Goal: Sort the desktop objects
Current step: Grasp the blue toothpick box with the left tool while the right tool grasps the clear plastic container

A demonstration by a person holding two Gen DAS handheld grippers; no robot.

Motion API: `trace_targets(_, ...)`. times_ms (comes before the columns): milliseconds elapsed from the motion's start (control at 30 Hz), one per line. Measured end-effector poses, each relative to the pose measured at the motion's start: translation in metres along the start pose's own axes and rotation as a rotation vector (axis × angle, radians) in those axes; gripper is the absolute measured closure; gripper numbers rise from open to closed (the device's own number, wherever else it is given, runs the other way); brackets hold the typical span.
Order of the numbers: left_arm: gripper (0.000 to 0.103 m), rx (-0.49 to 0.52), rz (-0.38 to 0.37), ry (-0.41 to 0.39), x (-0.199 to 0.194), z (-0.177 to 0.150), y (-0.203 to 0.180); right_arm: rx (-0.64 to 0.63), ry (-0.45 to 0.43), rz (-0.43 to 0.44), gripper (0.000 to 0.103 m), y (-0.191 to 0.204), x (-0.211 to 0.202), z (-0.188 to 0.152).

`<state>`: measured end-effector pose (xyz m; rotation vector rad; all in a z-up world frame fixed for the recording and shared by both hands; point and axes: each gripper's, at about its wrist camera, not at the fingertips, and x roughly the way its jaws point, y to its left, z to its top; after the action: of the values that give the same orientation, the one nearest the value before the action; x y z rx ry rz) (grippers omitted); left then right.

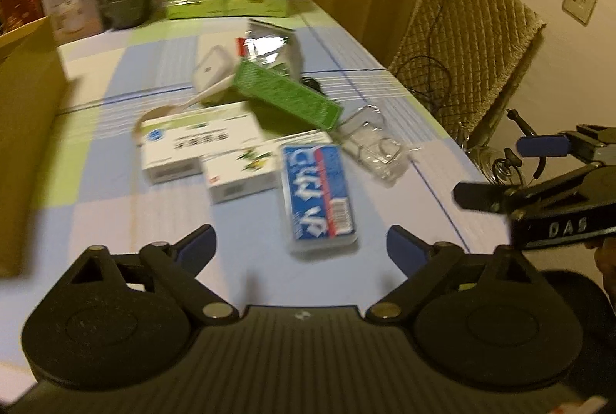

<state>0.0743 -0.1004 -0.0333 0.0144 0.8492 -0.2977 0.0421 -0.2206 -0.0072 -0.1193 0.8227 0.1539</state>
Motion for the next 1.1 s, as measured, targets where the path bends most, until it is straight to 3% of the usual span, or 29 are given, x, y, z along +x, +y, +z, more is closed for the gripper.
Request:
trace_targets(67, 0.018, 0.019, -0.007, -0.003, 0.012, 0.004, -0.008, -0.015, -0.004, 0.001, 0.01, -0.004, 0.004, 0.002)
trace_targets(300, 0.03, 0.071, 0.005, 0.015, 0.051, 0.013, -0.019, -0.077, 0.024, 0.059, 0.018, -0.01, 0.03, 0.01)
trace_targets(400, 0.049, 0.09, 0.022, 0.027, 0.057, 0.012, -0.016, -0.096, 0.03, 0.078, 0.022, -0.009, 0.042, 0.016)
trace_targets(733, 0.05, 0.054, 0.069, 0.006, 0.035, -0.002, 0.024, -0.258, 0.087, 0.108, 0.039, 0.017, 0.093, 0.033)
trace_targets(800, 0.05, 0.05, 0.08, -0.001, 0.031, -0.004, 0.031, -0.261, 0.122, 0.104, 0.05, 0.02, 0.106, 0.035)
trace_targets(867, 0.05, 0.049, 0.088, -0.009, 0.029, -0.004, 0.035, -0.26, 0.132, 0.086, 0.072, 0.022, 0.112, 0.035)
trace_targets(1100, 0.05, 0.056, 0.095, -0.001, 0.033, -0.006, 0.041, -0.241, 0.142, 0.056, 0.075, 0.03, 0.096, 0.038)
